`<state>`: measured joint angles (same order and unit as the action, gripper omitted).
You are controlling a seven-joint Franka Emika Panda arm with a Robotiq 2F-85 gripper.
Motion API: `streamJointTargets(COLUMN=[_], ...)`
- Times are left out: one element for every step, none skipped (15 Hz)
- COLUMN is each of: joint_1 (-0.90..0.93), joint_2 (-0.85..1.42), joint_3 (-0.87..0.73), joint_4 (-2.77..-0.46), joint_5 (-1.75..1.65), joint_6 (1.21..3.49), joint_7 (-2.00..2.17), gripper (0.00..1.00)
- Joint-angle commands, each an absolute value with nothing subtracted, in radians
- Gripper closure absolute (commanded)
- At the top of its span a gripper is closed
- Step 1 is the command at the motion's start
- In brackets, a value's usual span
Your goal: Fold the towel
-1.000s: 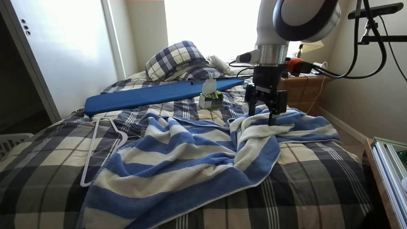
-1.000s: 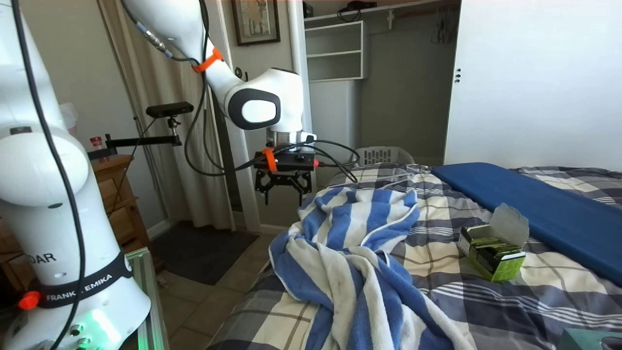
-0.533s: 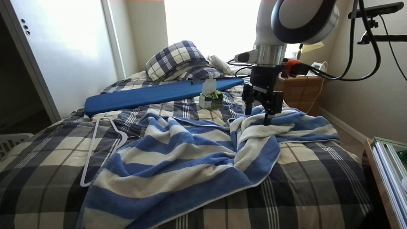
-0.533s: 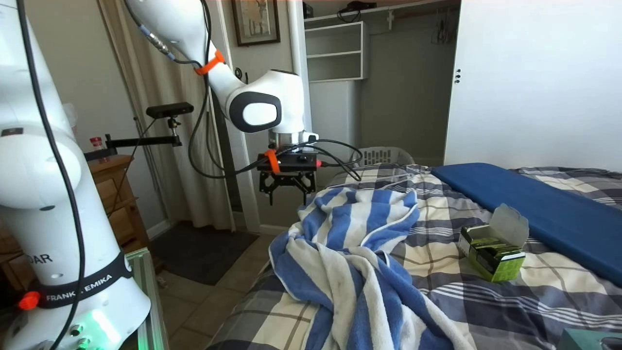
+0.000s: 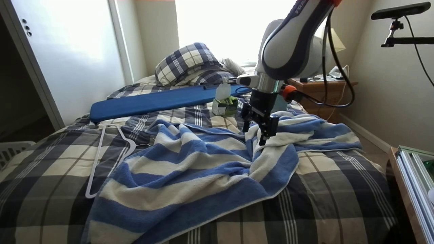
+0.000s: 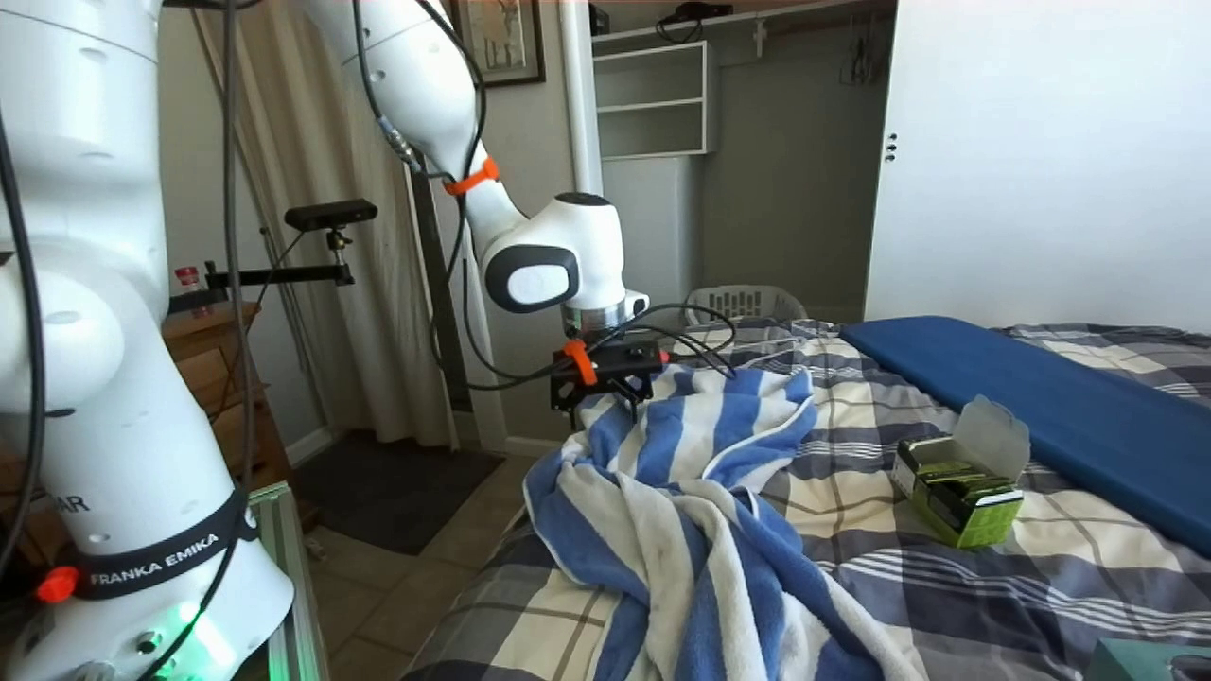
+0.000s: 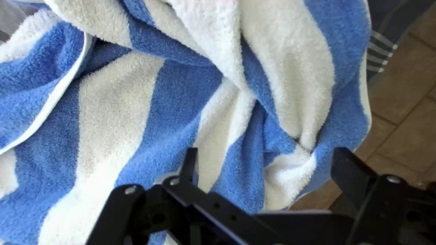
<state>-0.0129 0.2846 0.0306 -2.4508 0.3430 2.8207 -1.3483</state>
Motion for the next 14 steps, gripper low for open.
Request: streamJointTargets(joint_1=[-0.054, -0.096, -0.101, -0.105, -0.106, -0.105, -0.104, -0.104, -0.099, -0.088, -0.087, -0.081, -0.073, -0.081], joint_2=[0.43, 0.357, 0.387, 0.409, 0.423, 0.428, 0.429, 0.429, 0.446, 0.463, 0.481, 0.493, 0.508, 0.52], joint_3=[-0.001, 0.069, 0.055, 0.047, 0.044, 0.044, 0.044, 0.044, 0.03, 0.006, -0.012, -0.034, -0.058, -0.061], joint_4=[-2.345, -2.406, -2.389, -2.375, -2.366, -2.361, -2.359, -2.357, -2.345, -2.333, -2.317, -2.307, -2.294, -2.28], joint_5=[0.145, 0.195, 0.151, 0.13, 0.123, 0.121, 0.12, 0.12, 0.088, 0.025, -0.025, -0.077, -0.126, -0.155], joint_6=[2.808, 2.822, 2.821, 2.821, 2.822, 2.822, 2.822, 2.822, 2.828, 2.843, 2.824, 2.818, 2.817, 2.809], joint_7=[-1.274, -1.291, -1.271, -1.263, -1.261, -1.26, -1.26, -1.259, -1.263, -1.274, -1.272, -1.264, -1.254, -1.256], gripper=[0.0, 0.0, 0.0, 0.0, 0.0, 0.0, 0.0, 0.0, 0.0, 0.0, 0.0, 0.0, 0.0, 0.0])
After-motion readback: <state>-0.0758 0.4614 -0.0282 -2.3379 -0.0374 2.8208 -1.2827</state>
